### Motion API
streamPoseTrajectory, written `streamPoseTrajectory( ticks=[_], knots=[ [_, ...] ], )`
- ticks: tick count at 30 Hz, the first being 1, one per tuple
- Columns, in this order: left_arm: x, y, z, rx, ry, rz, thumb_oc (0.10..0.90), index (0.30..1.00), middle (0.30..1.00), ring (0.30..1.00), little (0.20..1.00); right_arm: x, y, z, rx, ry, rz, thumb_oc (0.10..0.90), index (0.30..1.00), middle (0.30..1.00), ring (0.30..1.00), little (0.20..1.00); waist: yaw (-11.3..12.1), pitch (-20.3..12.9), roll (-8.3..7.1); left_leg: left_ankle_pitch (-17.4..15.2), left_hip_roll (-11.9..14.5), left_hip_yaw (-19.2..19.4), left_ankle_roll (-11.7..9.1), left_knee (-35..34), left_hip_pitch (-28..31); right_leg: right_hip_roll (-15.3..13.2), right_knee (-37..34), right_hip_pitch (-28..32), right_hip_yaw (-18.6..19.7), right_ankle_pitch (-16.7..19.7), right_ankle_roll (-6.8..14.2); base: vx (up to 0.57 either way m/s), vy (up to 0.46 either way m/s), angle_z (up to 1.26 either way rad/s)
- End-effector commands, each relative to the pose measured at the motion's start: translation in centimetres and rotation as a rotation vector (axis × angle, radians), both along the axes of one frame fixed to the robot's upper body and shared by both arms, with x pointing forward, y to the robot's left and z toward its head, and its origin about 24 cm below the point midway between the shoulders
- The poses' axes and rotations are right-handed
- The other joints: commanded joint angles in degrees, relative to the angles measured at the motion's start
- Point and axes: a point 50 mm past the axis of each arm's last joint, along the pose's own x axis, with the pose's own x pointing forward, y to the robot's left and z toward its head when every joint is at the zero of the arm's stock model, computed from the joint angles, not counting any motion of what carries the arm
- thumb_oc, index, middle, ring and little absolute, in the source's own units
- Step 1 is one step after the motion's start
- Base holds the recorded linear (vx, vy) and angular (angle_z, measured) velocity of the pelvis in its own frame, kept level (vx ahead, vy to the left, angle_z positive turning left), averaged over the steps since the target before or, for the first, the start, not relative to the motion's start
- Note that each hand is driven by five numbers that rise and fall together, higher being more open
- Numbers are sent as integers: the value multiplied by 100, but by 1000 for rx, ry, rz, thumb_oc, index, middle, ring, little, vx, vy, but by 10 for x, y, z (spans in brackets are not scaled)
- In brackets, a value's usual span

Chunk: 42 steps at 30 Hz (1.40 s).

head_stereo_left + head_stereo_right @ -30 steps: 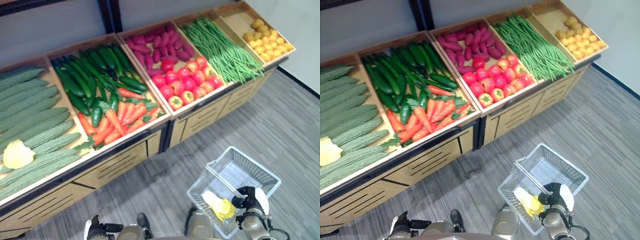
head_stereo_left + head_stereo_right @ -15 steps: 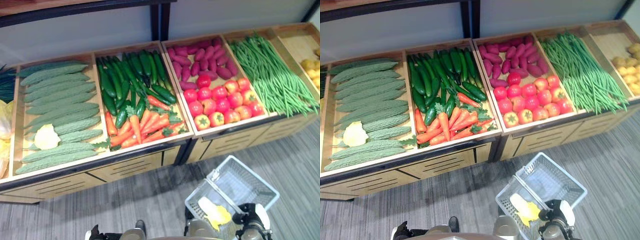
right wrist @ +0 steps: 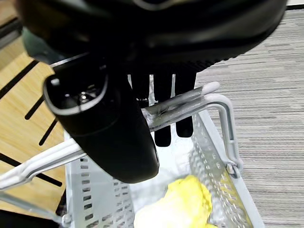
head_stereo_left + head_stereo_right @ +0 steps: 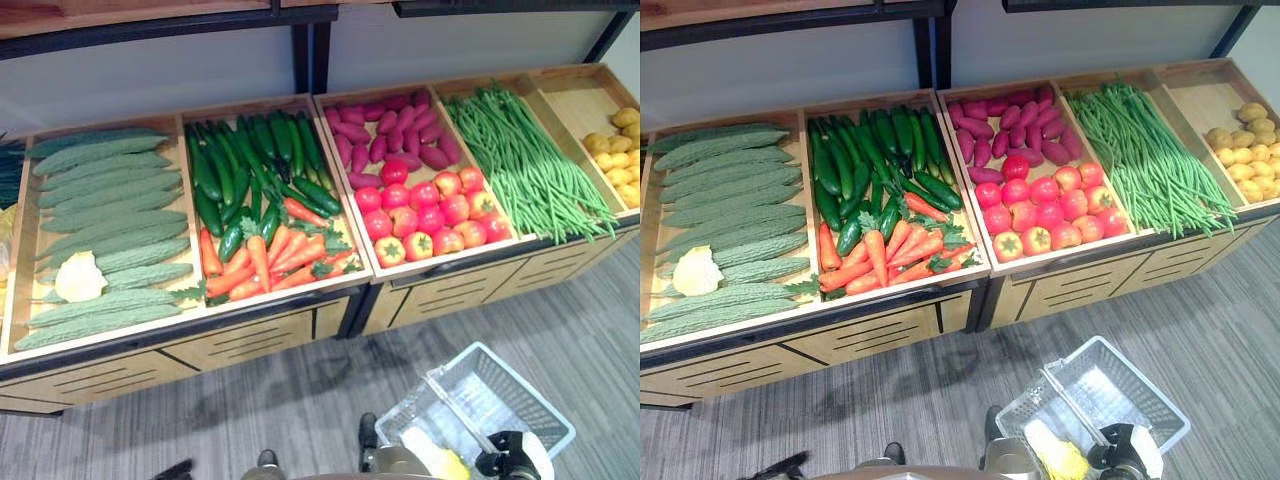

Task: Get the vegetables into the basket

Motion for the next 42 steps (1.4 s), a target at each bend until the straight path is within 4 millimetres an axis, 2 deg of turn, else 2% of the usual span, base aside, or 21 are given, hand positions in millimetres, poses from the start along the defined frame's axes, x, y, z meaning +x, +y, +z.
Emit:
streamPoseTrajectory(
  ticks=[1, 2, 3, 4, 6, 7, 9, 10, 11, 12, 13, 15, 17, 18, 20, 21, 24, 26, 31, 41, 42],
  knots=[
    [38, 59, 76, 608, -35, 9, 900, 1000, 1000, 1000, 1000, 32, -4, 13, -71, -133, 81, 400, 300, 300, 300, 300, 32, -30, -297, -233, 269, 59, -240, -18, -95, -555, 24, 365, -55, -598, 571, -19, -34, 11],
    [47, 63, 92, 724, -60, -19, 900, 1000, 1000, 1000, 1000, 31, -2, 12, -62, -134, 78, 400, 300, 300, 300, 300, 80, -42, -316, -229, 268, 42, -242, -18, -104, -562, 13, 369, -87, -599, 571, -14, -15, 14],
    [47, 63, 92, 724, -60, -19, 900, 1000, 1000, 1000, 1000, 31, -2, 12, -62, -134, 78, 400, 300, 300, 300, 300, 78, -43, -315, -229, 267, 42, -242, -18, -104, -563, 13, 369, -87, -600, 571, -10, -38, 11],
    [68, 66, 137, 978, -167, -72, 900, 1000, 1000, 1000, 1000, 26, 1, 9, -50, -124, 52, 400, 300, 300, 300, 300, 192, -48, -337, -236, 267, -24, -244, -18, -133, -562, 0, 381, -142, -613, 583, -13, -31, 4],
    [67, 64, 139, 974, -173, -64, 900, 1000, 1000, 1000, 1000, 25, 1, 8, -44, -124, 36, 400, 300, 300, 300, 300, 210, -58, -349, -237, 264, -43, -244, -18, -149, -561, 0, 373, -153, -621, 583, -16, -23, 6],
    [85, 61, 170, 1103, -269, -99, 900, 1000, 1000, 1000, 1000, 23, 1, 8, -36, -124, 25, 400, 300, 300, 300, 300, 217, -84, -360, -250, 274, -62, -245, -18, -163, -548, 0, 368, -144, -629, 588, -15, -8, 15],
    [107, 47, 207, 1198, -442, -193, 900, 1000, 1000, 1000, 1000, 21, -1, 8, -38, -115, 22, 400, 300, 300, 300, 300, 215, -118, -346, -274, 269, -94, -230, -18, -167, -543, 0, 377, -126, -642, 584, -9, -2, 8],
    [114, 42, 218, 1213, -505, -237, 900, 1000, 1000, 1000, 1000, 21, -2, 8, -38, -110, 28, 400, 300, 300, 300, 300, 194, -127, -340, -282, 268, -89, -224, -18, -161, -539, 0, 379, -114, -645, 583, 0, 0, 0],
    [130, 27, 235, 1199, -649, -374, 900, 1000, 1000, 1000, 1000, 22, -4, 9, -43, -105, 42, 400, 300, 300, 300, 300, 149, -131, -316, -287, 263, -87, -216, -18, -148, -534, 0, 380, -80, -644, 576, 0, 0, 0],
    [136, 22, 241, 1187, -715, -427, 900, 1000, 1000, 1000, 1000, 24, -4, 10, -48, -108, 51, 400, 300, 300, 300, 300, 130, -133, -302, -293, 264, -79, -214, -18, -143, -527, 0, 378, -66, -647, 576, -29, 36, -4],
    [150, 6, 257, 1133, -879, -618, 900, 1000, 1000, 1000, 1000, 29, -9, 13, -61, -115, 62, 400, 300, 300, 300, 300, 65, -113, -267, -279, 261, -64, -213, -18, -151, -524, 0, 360, -38, -642, 577, -37, 38, -7],
    [169, -9, 271, 1009, -1013, -928, 900, 1000, 1000, 1000, 1000, 40, -18, 21, -93, -134, 99, 400, 300, 300, 300, 300, -53, -85, -187, -272, 269, 7, -223, -18, -134, -519, 0, 328, 27, -612, 593, -39, 55, -11],
    [178, -15, 272, 913, -1065, -1090, 900, 1000, 1000, 1000, 1000, 46, -22, 25, -111, -140, 128, 400, 300, 300, 300, 300, -129, -77, -145, -268, 266, 71, -231, -18, -100, -509, 0, 315, 88, -602, 604, 6, 52, -23],
    [194, -27, 276, 799, -1118, -1251, 900, 1000, 1000, 1000, 1000, 55, -24, 30, -120, -156, 169, 400, 300, 300, 300, 300, -270, -69, -89, -269, 271, 166, -243, -18, -72, -511, 0, 283, 158, -588, 626, 22, 47, -20],
    [212, -43, 279, 644, -1177, -1426, 900, 1000, 1000, 1000, 1000, 66, -23, 36, -120, -189, 223, 400, 300, 300, 300, 300, -424, -48, -52, -268, 283, 269, -248, -18, -52, -502, 0, 214, 266, -559, 645, 17, 38, -25],
    [212, -43, 279, 643, -1179, -1427, 900, 1000, 1000, 1000, 1000, 66, -23, 36, -119, -189, 222, 400, 300, 300, 300, 300, -412, -44, -52, -269, 284, 272, -249, -18, -51, -501, 0, 213, 269, -559, 644, 15, 38, -40],
    [230, -62, 272, 371, -1167, -1666, 900, 1000, 1000, 1000, 1000, 77, -26, 44, -127, -203, 291, 400, 300, 300, 300, 300, -609, -37, 2, -277, 280, 394, -245, -18, -46, -492, 0, 117, 397, -524, 663, 20, 34, -24],
    [238, -69, 270, 311, -1140, -1738, 900, 1000, 1000, 1000, 1000, 80, -25, 47, -131, -208, 327, 400, 300, 300, 300, 300, -684, -29, 19, -280, 280, 425, -245, -18, -57, -491, 0, 67, 434, -507, 671, 25, 24, -19],
    [258, -88, 270, 319, -1132, -1769, 900, 1000, 1000, 1000, 1000, 90, -21, 51, -126, -222, 371, 400, 300, 300, 300, 300, -859, 57, 1, -268, 289, 517, -244, -18, -126, -462, 0, -105, 572, -466, 675, 0, 10, -18],
    [273, -93, 282, 654, -1025, -1677, 900, 1000, 1000, 1000, 1000, 105, -14, 55, -118, -279, 386, 400, 300, 300, 300, 300, -903, 221, -89, -193, 338, 568, -255, -18, -313, -417, 0, -354, 670, -413, 659, -8, -6, -5],
    [273, -93, 287, 761, -973, -1685, 900, 1000, 1000, 1000, 1000, 107, -13, 56, -118, -289, 393, 400, 300, 300, 300, 300, -898, 249, -114, -184, 348, 571, -260, -18, -339, -406, 0, -380, 696, -413, 653, 0, 0, 0]
  ],
)
